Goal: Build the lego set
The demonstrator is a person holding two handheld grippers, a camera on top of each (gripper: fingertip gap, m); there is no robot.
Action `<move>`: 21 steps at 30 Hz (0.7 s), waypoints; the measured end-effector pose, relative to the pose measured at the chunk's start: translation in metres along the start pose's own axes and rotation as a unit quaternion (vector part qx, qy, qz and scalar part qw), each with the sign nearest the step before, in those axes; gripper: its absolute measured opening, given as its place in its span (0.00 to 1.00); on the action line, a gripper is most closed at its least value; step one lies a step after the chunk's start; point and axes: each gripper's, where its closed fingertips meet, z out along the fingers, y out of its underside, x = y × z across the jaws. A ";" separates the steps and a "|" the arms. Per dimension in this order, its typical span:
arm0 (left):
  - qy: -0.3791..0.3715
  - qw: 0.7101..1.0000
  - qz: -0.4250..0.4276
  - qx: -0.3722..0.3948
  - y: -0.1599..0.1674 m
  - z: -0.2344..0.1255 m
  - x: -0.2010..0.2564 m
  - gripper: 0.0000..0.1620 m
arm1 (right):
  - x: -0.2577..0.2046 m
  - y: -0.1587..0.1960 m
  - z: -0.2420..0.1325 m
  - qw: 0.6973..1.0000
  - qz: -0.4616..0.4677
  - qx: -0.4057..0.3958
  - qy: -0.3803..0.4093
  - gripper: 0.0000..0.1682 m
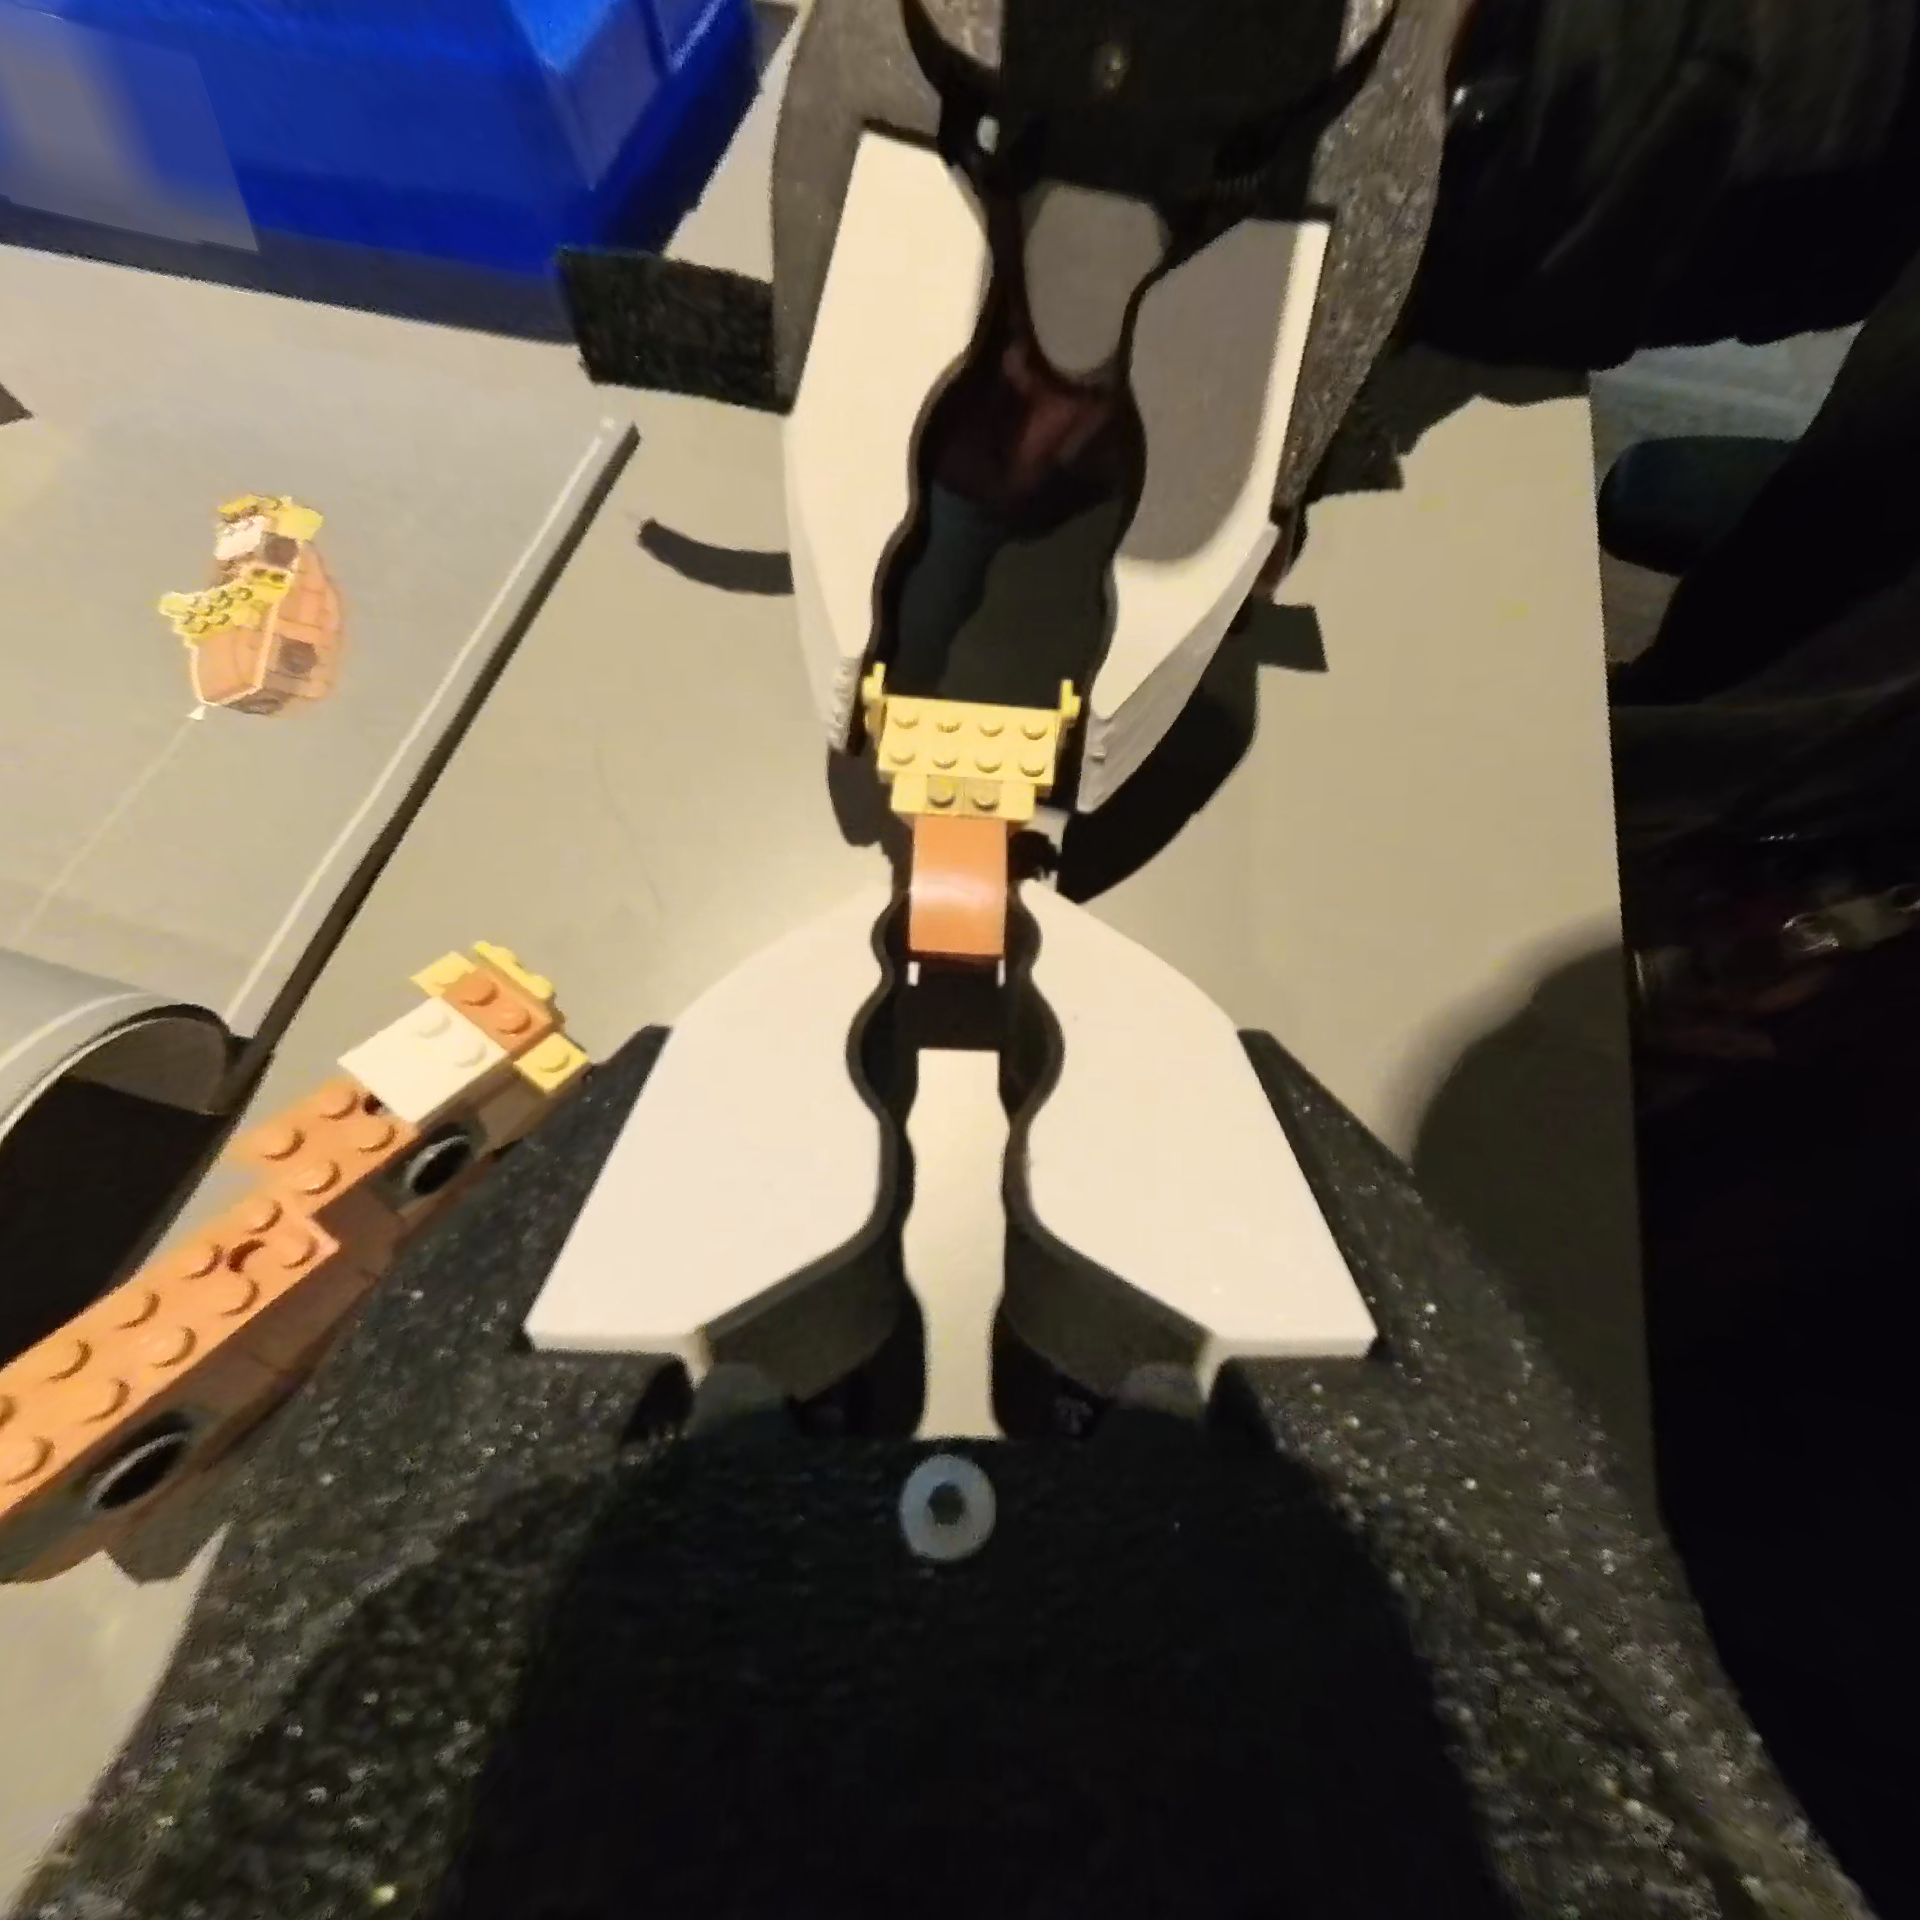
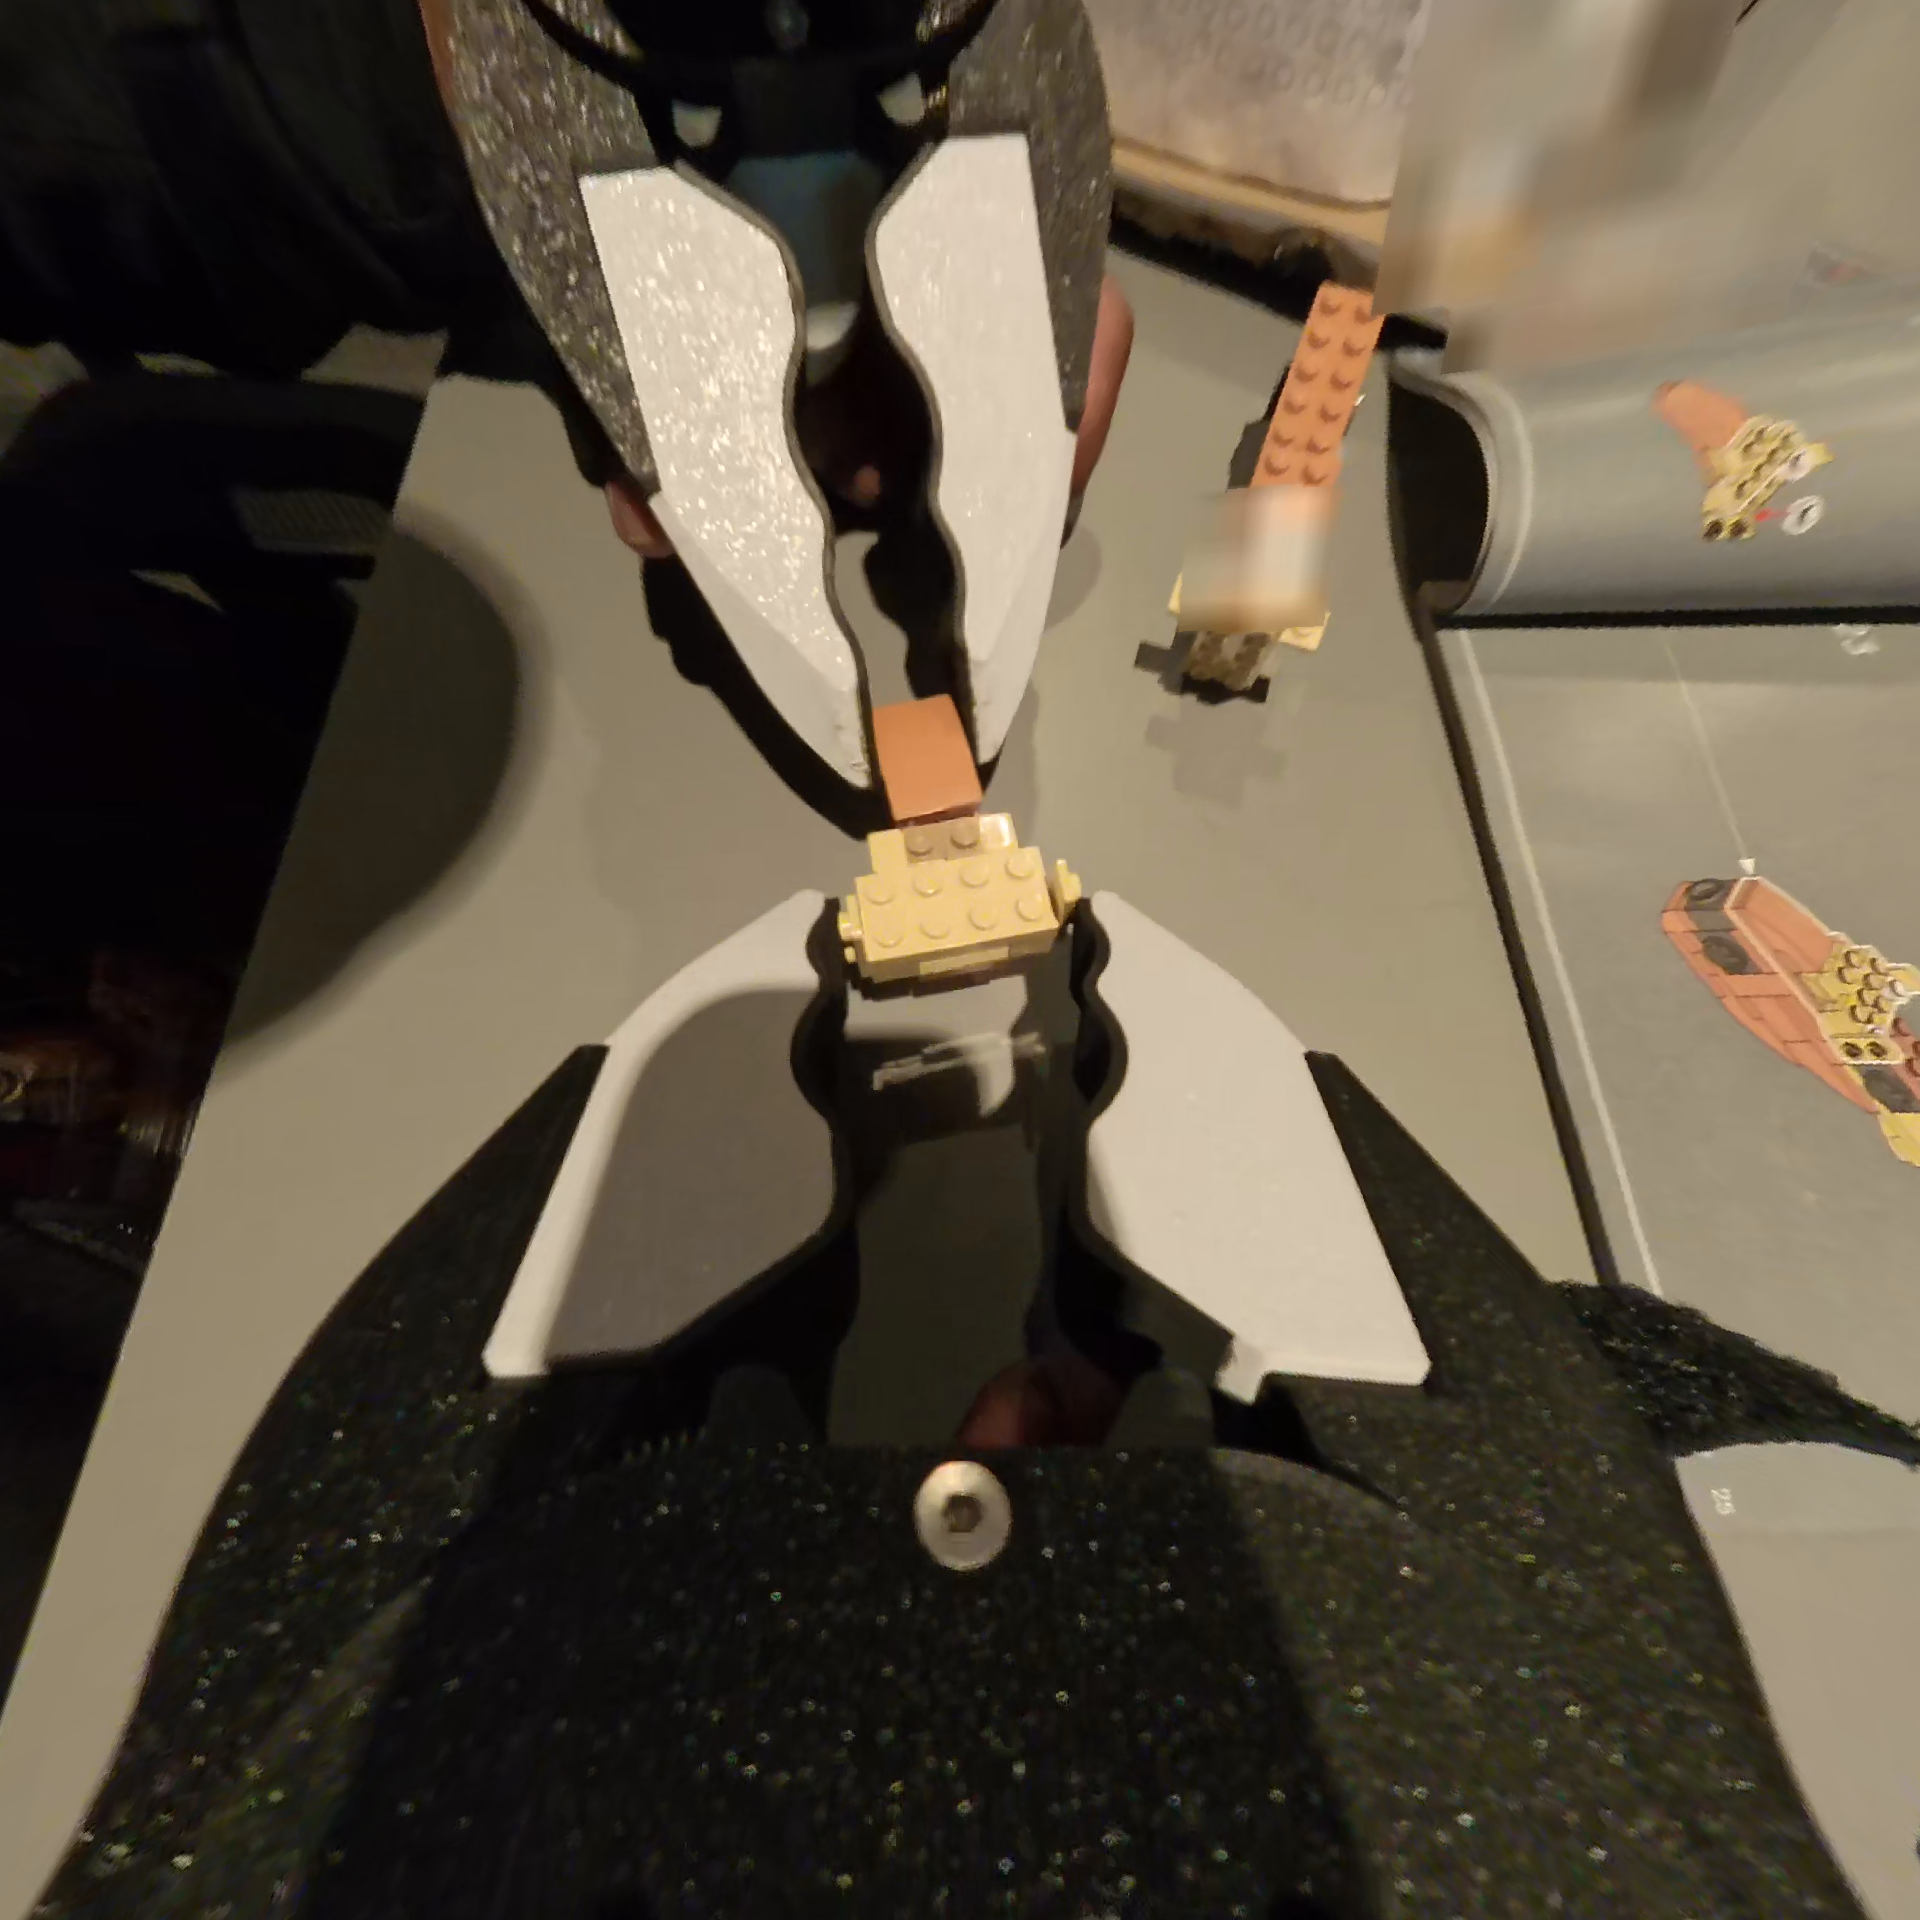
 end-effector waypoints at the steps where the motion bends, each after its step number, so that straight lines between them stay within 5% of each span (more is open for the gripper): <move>1: -0.003 1.000 -0.003 0.006 -0.002 -0.001 -0.001 0.10 | 0.000 -0.002 0.000 1.000 0.001 0.007 0.001 0.25; 21: -0.018 0.999 0.039 -0.031 -0.016 -0.016 0.000 0.10 | -0.001 -0.027 -0.011 0.996 -0.012 0.094 0.004 0.25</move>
